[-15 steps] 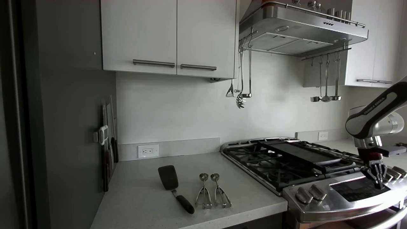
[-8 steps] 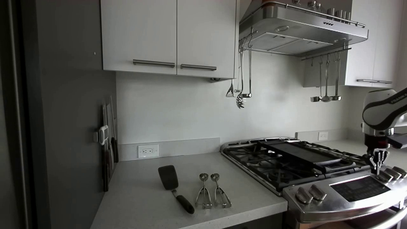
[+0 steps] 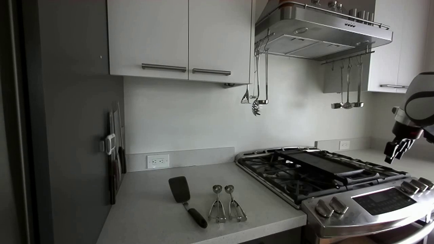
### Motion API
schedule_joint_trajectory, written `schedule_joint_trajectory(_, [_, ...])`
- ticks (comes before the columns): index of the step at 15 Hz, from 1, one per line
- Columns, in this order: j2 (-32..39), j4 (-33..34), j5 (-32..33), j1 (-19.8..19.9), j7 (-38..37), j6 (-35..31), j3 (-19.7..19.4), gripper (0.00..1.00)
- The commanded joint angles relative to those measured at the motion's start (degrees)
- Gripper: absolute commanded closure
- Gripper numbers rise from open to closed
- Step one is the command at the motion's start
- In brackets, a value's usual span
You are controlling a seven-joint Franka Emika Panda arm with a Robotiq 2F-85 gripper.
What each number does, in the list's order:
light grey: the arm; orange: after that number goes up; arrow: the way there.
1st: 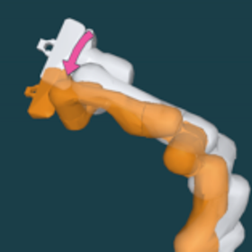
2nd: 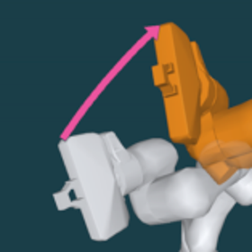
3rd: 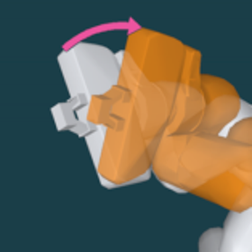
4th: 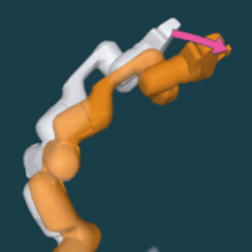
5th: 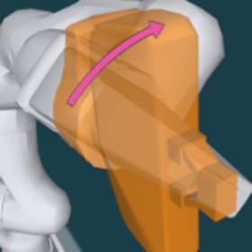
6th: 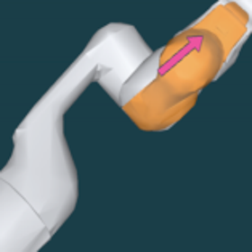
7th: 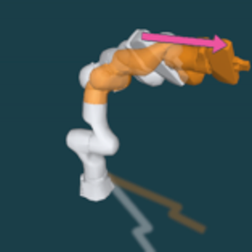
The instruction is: Push a button on the stove
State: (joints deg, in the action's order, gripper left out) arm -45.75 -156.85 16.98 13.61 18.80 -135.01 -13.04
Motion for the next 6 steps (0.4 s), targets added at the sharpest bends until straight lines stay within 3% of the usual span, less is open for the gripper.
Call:
schedule_joint_trajectory(1, [-7.7,-0.2,-3.0,-4.7,7.7,1.0,-4.3,0.07])
schedule_joint_trajectory(2, [-3.6,-0.3,-0.8,-1.7,2.9,0.2,-1.4,0.23])
schedule_joint_trajectory(4, [-6.1,0.2,-1.6,-3.4,5.3,0.2,-2.9,0.08])
schedule_joint_trajectory(6, [-7.4,0.2,-1.8,-3.9,6.0,0.3,-3.5,0.07])
